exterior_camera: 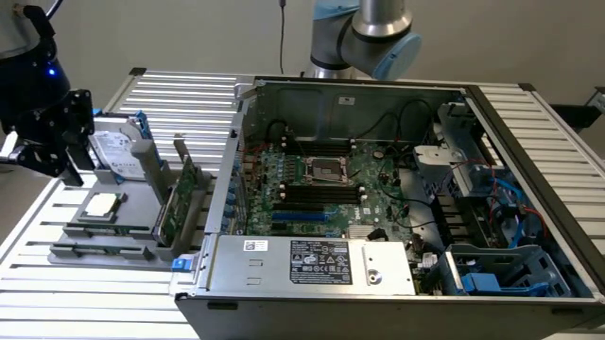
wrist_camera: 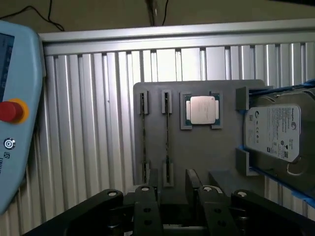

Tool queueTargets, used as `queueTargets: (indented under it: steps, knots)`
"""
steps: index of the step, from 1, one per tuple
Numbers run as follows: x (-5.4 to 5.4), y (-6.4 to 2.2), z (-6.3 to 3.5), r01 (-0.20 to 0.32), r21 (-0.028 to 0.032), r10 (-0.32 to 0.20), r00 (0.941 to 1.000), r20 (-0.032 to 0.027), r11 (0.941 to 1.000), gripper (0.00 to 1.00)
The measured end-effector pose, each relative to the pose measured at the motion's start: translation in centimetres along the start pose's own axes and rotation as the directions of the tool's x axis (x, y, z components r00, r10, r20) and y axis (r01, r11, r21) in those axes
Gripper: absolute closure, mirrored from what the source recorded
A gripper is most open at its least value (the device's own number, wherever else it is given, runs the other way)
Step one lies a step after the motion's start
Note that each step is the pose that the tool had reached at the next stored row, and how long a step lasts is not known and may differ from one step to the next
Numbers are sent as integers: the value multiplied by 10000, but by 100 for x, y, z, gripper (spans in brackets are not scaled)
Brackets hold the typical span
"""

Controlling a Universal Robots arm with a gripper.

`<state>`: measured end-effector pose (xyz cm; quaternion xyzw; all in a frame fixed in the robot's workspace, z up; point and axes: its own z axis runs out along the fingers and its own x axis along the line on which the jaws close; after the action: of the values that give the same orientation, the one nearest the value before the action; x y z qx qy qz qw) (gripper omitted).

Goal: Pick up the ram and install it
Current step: 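Pick up the ram and move it above insertion slot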

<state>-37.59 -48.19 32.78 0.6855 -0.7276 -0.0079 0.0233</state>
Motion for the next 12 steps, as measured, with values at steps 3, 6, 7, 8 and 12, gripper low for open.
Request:
queueTargets:
  steps: [3,6,7,8,12]
  knots:
    - [107,-5,55,10,-32,-10,10000,19,10000,64]
    - [211,-10,111,21,-65,-20,10000,37,10000,64]
    - [230,-12,130,29,-65,-29,10000,37,10000,64]
    - [243,-13,149,39,-64,-39,10000,38,10000,64]
    - [249,-15,221,96,-64,-96,9999,36,9999,64]
